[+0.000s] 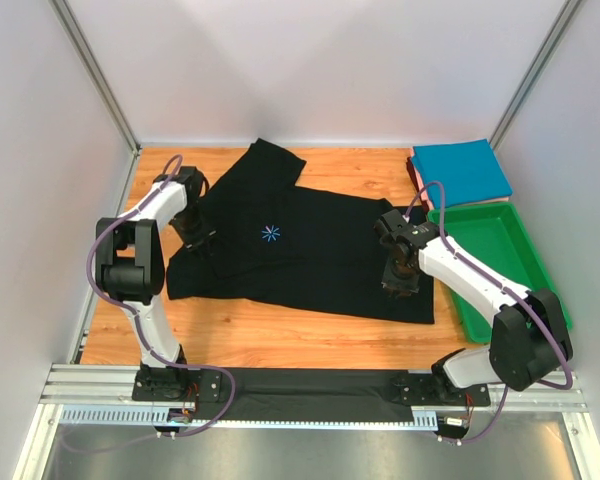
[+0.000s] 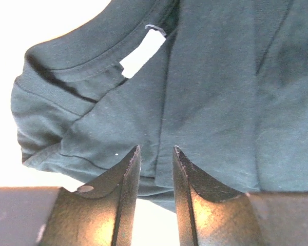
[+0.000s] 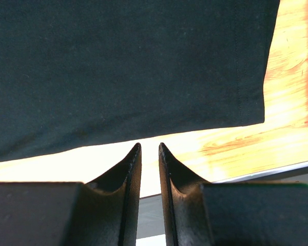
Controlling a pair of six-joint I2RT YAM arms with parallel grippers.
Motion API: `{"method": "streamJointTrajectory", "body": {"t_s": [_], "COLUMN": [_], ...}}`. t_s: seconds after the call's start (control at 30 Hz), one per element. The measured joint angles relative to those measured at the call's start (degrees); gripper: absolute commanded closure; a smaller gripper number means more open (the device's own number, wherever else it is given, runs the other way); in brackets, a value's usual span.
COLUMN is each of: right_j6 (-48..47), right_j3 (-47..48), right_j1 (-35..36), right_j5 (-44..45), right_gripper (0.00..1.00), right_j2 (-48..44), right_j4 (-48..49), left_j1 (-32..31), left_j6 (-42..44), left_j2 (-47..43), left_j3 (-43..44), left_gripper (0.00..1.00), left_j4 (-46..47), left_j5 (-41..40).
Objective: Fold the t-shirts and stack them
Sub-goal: Fold the tshirt
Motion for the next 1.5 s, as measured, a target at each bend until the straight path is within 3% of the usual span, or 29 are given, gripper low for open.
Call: {"method": "streamJointTrajectory", "body": {"t_s": [0.23,0.47,1.33,1.5], "right_j6": [0.0,0.0,0.0,0.0], "right_j3": [-0.2,-0.2,-0.6,-0.6], "right_j1": [0.0,0.0,0.0,0.0], "right_j5": [-0.2,-0.3,-0.8,-0.7], "right_gripper": [0.79,0.79,0.79,0.79], "right_j2": [-0.2,-0.2,-1.6,-1.6], "right_j4": [0.0,0.2,0.4,0.4], "left_j1": [-1.6,-3.0,-3.7,-3.8], "left_j6": [-1.2,-3.0,-4.2,-4.4], "left_j2": [-2.1,-2.9,-3.0,-3.0], "left_j3": [-4.7,-11.2,-11.5,-11.5], "left_gripper": [0.68,0.66,0.75,0.83], "left_j4": [0.9,2.6,4.9,5.0], "left_j5": [2.3,4.9,5.1,5.1]}}
